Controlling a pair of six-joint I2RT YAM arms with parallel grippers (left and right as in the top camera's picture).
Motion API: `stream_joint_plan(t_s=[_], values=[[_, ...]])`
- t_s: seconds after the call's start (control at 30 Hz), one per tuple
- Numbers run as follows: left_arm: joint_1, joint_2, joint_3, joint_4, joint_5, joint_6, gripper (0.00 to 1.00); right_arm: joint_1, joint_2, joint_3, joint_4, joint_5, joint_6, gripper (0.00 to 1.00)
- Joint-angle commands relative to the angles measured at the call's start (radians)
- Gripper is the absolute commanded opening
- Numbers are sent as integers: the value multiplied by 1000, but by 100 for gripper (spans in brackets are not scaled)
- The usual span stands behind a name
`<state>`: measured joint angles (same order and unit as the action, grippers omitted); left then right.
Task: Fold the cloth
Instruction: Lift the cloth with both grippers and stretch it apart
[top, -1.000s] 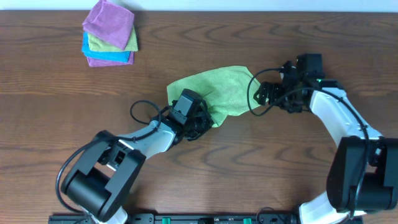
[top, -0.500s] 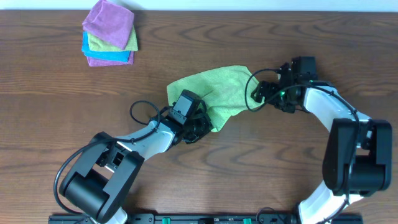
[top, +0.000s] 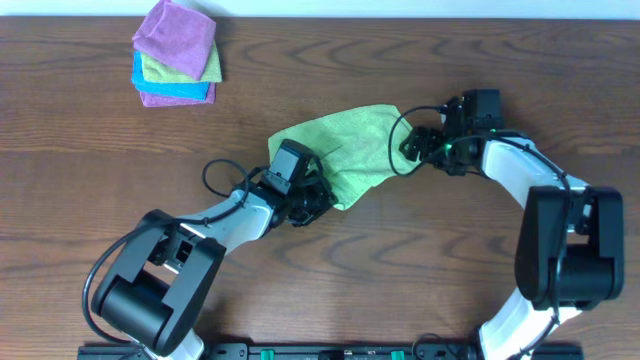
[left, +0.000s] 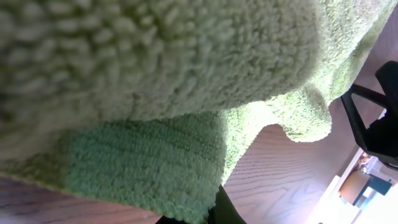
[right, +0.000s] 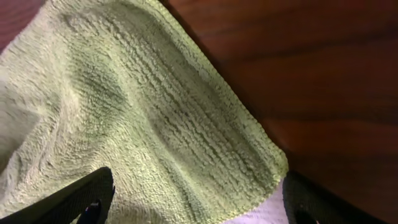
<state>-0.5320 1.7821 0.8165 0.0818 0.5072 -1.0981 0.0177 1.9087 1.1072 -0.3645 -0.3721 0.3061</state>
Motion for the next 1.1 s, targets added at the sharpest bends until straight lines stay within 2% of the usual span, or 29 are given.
stream_joint_plan(t_s=[0.0, 0.17, 0.23, 0.3, 0.43, 0.67, 0.87, 1.07], values=[[12, -23, -10, -4, 22, 29, 6, 15, 84, -17, -10, -3, 31, 84], [16, -23, -10, -6, 38, 49, 6, 30, 106, -17, -6, -1, 30, 56], [17, -23, -10, -8, 45, 65, 6, 35, 106, -17, 4, 2, 30, 51], [17, -23, -10, -11, 56, 73, 6, 36, 106, -17, 11, 2, 30, 40], [29, -23, -10, -25, 73, 101, 6, 36, 105, -17, 6, 2, 30, 1], [136, -28, -10, -62, 206, 162, 6, 27, 44, -16, -88, 3, 30, 1], [270, -74, -10, -134, 351, 246, 6, 30, -140, -16, -232, 9, 14, 2], [304, -181, -9, -153, 430, 229, 6, 66, -365, -16, -372, 9, 20, 1]])
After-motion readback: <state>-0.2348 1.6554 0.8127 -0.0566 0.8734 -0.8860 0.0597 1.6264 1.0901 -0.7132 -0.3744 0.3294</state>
